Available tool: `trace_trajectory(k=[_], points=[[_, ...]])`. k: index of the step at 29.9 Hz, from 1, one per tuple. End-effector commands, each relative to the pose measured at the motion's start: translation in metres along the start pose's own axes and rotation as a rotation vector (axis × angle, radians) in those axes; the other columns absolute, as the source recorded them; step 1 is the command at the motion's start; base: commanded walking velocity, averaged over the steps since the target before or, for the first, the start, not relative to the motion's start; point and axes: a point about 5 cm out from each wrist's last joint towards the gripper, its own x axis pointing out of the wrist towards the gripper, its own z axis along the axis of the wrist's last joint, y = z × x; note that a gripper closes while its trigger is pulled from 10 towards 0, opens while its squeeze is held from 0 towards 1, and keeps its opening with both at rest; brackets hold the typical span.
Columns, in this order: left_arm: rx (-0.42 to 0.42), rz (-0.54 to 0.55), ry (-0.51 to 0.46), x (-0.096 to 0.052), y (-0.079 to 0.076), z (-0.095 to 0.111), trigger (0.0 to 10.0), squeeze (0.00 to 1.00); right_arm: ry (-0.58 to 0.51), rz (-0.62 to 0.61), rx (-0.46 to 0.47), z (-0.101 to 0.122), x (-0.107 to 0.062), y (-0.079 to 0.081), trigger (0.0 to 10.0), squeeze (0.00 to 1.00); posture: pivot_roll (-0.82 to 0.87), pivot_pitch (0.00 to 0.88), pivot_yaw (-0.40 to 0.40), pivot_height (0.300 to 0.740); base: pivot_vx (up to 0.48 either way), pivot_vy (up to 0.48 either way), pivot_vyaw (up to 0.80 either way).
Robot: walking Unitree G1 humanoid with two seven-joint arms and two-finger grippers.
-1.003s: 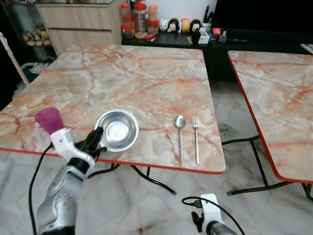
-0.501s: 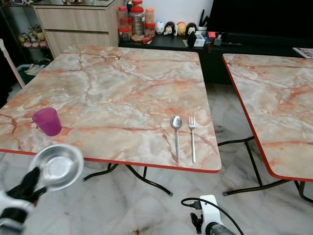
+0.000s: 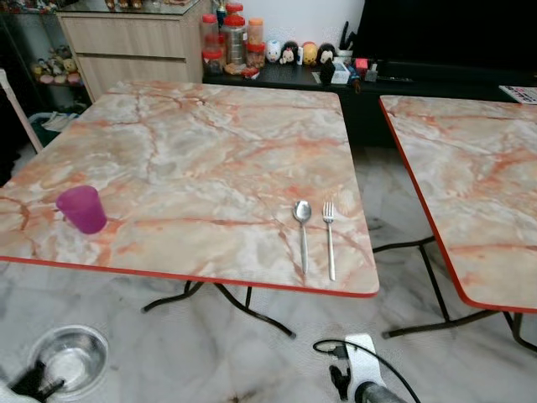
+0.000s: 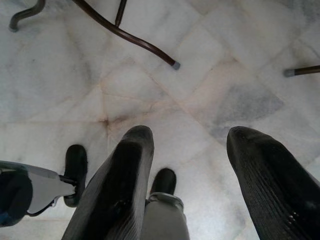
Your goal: Setting the table
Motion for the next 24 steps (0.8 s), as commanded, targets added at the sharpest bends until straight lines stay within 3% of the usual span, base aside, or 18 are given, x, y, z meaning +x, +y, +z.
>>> trace_trajectory(k=[1,5,9,12,15,16,18,19,23,24], points=[[0.053,0.005,0.064,0.009,-0.011,-0.016,10.0,0.0,-0.005,-0.013,0.021,0.001,0.0,-0.003,10.0,0.0,0.1,0.0,-0.027,0.732,0.0,0.0,0.0],[0.057,0.027,0.129,0.018,-0.023,-0.033,10.0,0.0,-0.01,-0.016,0.028,0.003,0.0,-0.003,10.0,0.0,0.09,0.0,-0.024,0.732,0.0,0.0,0.0],[0.082,0.003,0.189,0.027,-0.045,-0.049,10.0,0.0,-0.018,-0.026,0.038,0.004,0.0,-0.005,10.0,0.0,0.07,0.0,-0.021,0.732,0.0,0.0,0.0],[0.092,-0.017,0.201,0.031,-0.06,-0.055,10.0,0.0,-0.031,-0.034,0.057,0.004,0.0,-0.008,10.0,0.0,0.07,0.0,-0.023,0.732,0.0,0.0,0.0],[0.101,-0.021,0.198,0.032,-0.065,-0.057,10.0,0.0,-0.029,-0.034,0.055,0.004,-0.001,-0.009,10.0,0.0,0.06,0.0,-0.024,0.732,0.0,0.0,0.0],[0.066,-0.023,0.182,0.033,-0.069,-0.057,10.0,0.0,-0.029,-0.035,0.053,0.004,-0.001,-0.009,10.0,0.0,0.06,0.0,-0.025,0.732,0.0,0.0,0.0],[-0.114,0.015,0.124,0.037,-0.079,-0.052,10.0,0.0,-0.028,-0.035,0.05,0.003,-0.001,-0.01,10.0,0.0,0.04,0.0,-0.021,0.732,0.0,0.0,0.0],[-0.15,0.025,0.115,0.038,-0.081,-0.052,10.0,0.0,-0.028,-0.036,0.049,0.003,-0.001,-0.01,10.0,0.0,0.04,0.0,-0.021,0.732,0.0,0.0,0.0],[-0.153,-0.003,0.114,0.04,-0.095,-0.053,10.0,0.0,-0.024,-0.038,0.048,0.001,-0.001,-0.011,10.0,0.0,0.03,0.0,-0.014,0.732,0.0,0.0,0.0],[-0.14,-0.03,0.117,0.04,-0.105,-0.054,10.0,0.0,-0.02,-0.045,0.05,-0.001,-0.002,-0.013,10.0,0.0,0.02,0.0,-0.01,0.732,0.0,0.0,0.0]])
